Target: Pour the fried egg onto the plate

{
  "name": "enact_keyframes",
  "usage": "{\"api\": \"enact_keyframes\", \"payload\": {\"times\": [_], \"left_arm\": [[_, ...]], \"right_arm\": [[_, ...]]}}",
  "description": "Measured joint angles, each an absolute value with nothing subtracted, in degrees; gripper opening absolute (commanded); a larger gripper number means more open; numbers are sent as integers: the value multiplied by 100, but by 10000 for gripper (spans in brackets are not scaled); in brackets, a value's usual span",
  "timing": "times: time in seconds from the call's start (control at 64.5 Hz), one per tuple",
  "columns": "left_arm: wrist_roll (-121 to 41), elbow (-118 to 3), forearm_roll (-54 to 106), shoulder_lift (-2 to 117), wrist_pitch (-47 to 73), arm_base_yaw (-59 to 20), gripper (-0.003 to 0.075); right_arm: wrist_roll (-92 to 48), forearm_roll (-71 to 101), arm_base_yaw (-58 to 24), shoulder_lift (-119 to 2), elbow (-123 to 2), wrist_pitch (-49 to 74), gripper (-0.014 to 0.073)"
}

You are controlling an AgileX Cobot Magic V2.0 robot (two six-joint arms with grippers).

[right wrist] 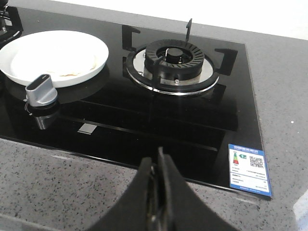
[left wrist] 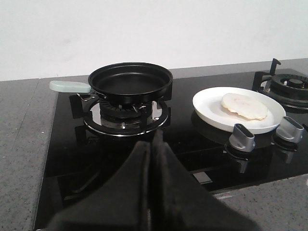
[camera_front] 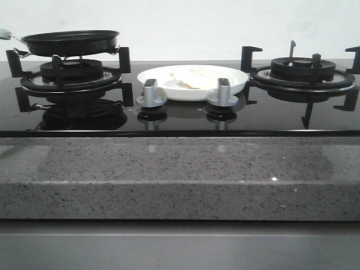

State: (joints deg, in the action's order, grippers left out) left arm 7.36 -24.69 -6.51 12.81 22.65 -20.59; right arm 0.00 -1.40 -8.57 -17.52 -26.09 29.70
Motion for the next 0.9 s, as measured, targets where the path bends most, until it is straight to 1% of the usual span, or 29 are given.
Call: {"api": "enact_keyframes", "payload": {"times": [0.434,0.635,0.759,0.821,0.899], "left_arm": [[736,-2469,-430,1281,2265,-2059,-19],[0,-2469,98,1281,2265,-2059,-19],[-66,-2469,152,1281,2265,-2059,-19],[-75,-2469,164,1233,2265,-1951,-19],[-75,-2425,186,1088,2262,-1614,-19]], "right_arm": [[0,-140,-857,-1752,-2609,2970,-57],[0,-140,-857,-1752,-2609,2970,-57],[0,-140,-857,-1752,-2609,2970,-57],[0,-140,-857,-1752,-2609,2970,-57],[0,-140,-857,-1752,-2609,2970,-57]]}}
